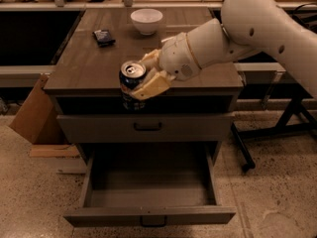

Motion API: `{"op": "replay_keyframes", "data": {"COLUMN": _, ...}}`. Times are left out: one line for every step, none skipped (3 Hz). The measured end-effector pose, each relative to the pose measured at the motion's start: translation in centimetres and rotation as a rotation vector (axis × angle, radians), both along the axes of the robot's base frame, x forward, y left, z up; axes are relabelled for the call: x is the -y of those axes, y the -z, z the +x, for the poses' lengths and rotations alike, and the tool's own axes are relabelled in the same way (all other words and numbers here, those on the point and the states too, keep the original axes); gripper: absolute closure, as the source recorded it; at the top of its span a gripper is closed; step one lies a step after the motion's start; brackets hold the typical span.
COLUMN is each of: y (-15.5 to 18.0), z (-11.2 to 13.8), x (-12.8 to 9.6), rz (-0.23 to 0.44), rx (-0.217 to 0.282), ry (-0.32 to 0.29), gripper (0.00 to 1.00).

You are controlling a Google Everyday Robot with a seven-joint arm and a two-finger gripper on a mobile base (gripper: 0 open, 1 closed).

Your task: Place pepsi can into middle drawer

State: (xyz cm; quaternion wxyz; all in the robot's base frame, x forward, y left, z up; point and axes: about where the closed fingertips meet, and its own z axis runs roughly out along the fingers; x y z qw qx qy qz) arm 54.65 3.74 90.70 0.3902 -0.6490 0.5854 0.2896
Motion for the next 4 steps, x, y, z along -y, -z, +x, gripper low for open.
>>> {"op": "replay_keyframes", "data": {"y": 4.4, "z": -1.9, "x": -0.8, "rz": -0.051, "rx": -0.026, "ry": -0.008, "gripper": 1.0}}
{"op": "replay_keyframes", "data": {"y": 4.8, "z": -2.0, "x": -0.9, "rz": -0.056, "rx": -0.026, "ry": -0.017, "gripper": 1.0}}
{"op": "replay_keyframes", "data": {"y": 6.0, "z": -2.3, "x": -1.4, "rz": -0.071, "rx": -0.026, "ry": -0.047, "gripper": 1.0}}
{"op": "replay_keyframes", "data": {"y": 13.1, "z": -3.6, "x": -2.1, "rz": -0.074, "rx": -0.068, "ry": -0.089, "gripper": 1.0}}
